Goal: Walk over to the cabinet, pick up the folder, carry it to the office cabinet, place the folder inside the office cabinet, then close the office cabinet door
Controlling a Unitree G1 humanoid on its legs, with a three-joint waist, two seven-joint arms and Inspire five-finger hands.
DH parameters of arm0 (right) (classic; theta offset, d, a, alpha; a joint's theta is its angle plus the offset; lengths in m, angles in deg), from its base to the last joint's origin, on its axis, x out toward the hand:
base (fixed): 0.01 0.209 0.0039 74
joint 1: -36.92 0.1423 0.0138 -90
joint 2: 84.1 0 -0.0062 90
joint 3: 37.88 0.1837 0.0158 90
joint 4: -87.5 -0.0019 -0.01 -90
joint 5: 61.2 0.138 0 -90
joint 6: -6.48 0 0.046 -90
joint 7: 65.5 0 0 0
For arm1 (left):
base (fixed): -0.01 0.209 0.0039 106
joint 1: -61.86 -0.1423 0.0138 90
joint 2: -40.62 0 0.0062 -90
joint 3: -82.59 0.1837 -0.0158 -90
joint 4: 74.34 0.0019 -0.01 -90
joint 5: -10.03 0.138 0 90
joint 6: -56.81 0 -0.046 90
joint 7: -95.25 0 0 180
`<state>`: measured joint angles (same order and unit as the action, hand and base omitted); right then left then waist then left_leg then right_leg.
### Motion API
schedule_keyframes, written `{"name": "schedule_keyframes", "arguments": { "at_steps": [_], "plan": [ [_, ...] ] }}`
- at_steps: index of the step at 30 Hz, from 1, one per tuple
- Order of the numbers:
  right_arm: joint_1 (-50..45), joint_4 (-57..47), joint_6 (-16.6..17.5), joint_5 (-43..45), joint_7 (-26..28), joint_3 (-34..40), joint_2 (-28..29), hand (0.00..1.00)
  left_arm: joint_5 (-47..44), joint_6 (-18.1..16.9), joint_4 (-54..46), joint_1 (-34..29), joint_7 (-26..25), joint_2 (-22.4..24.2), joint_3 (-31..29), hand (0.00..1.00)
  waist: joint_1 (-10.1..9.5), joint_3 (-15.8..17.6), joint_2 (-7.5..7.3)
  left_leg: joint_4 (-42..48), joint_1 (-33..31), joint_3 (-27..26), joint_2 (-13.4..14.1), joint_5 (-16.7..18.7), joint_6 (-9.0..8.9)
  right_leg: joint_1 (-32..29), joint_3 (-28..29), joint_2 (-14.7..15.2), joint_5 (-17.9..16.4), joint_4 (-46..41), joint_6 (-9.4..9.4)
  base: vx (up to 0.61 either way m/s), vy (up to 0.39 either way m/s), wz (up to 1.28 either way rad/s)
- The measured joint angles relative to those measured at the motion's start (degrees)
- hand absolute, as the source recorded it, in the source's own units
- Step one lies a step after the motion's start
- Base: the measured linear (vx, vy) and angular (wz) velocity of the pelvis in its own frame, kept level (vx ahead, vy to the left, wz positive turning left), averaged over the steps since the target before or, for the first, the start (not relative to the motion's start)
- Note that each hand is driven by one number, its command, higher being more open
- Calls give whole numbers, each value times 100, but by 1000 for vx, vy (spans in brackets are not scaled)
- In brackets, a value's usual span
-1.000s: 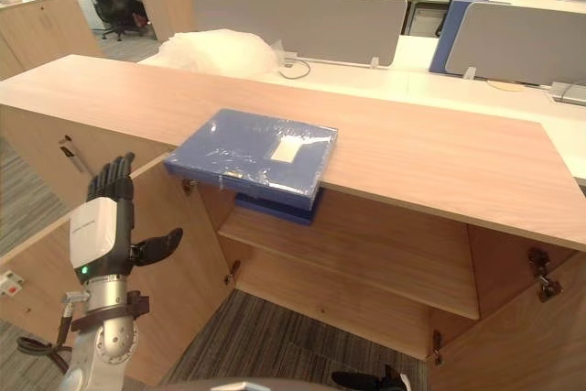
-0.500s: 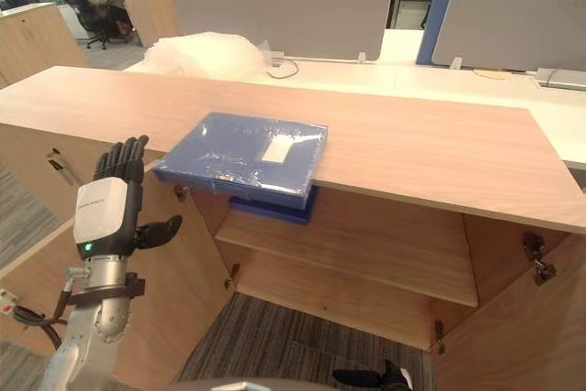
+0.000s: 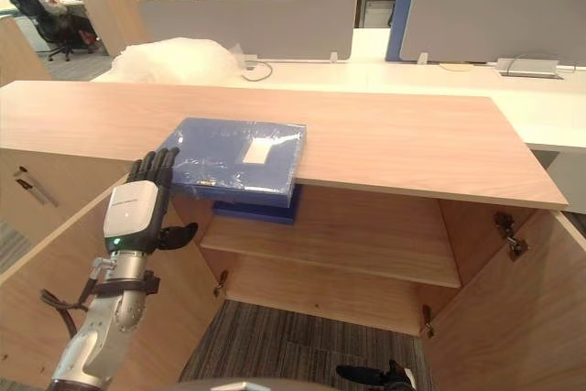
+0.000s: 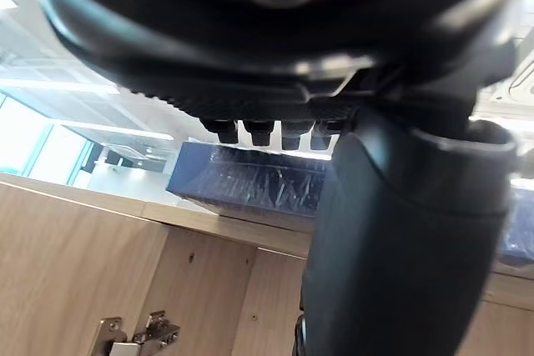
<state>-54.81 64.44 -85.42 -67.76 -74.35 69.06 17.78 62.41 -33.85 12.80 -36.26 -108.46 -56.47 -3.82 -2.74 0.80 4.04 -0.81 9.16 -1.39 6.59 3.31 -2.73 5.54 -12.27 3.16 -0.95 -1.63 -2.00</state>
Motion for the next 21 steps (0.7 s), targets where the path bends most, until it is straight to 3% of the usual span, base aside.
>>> {"name": "schedule_keyframes", "arguments": {
  "at_steps": [13,14,21],
  "plan": [
    [-18,13,-33,266,-23,413,-30,100,7,125,709,832,24,-278,309,100,131,-15,23,2,119,-306,110,83,-114,45,308,-153,113,160,42,0,11,-13],
    [-20,15,-39,293,-32,498,-44,100,7,135,770,935,22,-309,401,0,137,-15,24,2,120,-314,113,87,-114,45,317,-158,116,168,46,23,7,-4],
    [-139,23,-87,448,-53,749,-118,100,17,117,955,1398,-58,-431,724,0,188,-20,17,5,191,-457,109,129,-99,44,470,-169,135,173,52,5,23,-11]
  ]
}}
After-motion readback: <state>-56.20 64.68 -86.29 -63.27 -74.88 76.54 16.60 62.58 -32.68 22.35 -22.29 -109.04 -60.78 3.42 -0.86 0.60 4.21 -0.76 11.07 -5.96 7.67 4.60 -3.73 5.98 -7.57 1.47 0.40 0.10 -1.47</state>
